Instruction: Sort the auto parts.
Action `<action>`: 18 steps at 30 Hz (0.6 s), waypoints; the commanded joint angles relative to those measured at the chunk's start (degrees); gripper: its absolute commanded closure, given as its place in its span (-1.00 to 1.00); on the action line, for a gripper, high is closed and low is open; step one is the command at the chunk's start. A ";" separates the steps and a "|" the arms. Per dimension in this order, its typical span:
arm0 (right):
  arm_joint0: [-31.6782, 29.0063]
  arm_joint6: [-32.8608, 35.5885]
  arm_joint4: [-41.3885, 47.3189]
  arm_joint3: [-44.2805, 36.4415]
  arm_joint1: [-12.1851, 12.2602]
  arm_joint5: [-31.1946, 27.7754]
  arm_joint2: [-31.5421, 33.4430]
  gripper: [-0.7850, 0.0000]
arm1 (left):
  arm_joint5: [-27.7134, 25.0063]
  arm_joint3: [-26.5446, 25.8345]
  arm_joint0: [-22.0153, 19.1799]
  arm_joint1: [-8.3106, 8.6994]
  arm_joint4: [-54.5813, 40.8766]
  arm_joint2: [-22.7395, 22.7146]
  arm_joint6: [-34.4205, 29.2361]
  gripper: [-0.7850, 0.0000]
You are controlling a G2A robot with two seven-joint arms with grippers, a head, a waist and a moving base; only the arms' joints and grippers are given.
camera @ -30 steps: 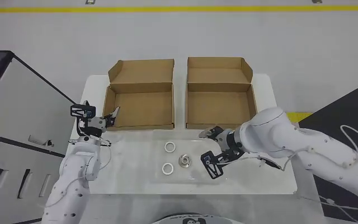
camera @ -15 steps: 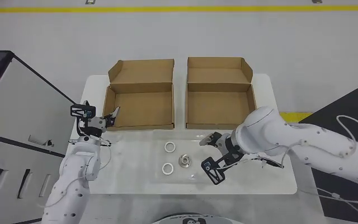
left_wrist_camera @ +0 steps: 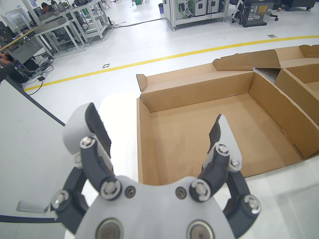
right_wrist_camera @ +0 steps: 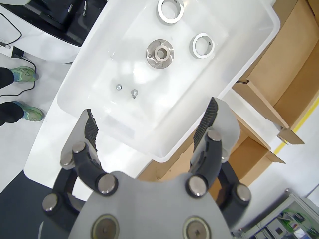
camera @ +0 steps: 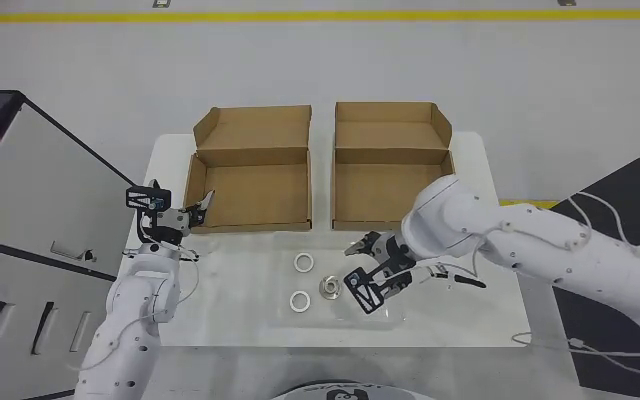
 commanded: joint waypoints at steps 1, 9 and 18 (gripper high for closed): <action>-0.83 0.00 -0.56 1.07 -0.63 0.00 0.00 -1.00 | 0.00 0.00 0.00 0.00 0.00 0.00 0.00 -1.00; -3.65 0.01 -1.78 4.58 -2.77 0.00 0.00 -1.00 | 0.00 0.00 0.00 0.00 0.00 0.00 0.00 -1.00; -5.80 0.01 -3.21 6.50 -3.30 0.00 0.00 -1.00 | 0.00 0.00 0.00 0.00 0.00 0.00 0.00 -1.00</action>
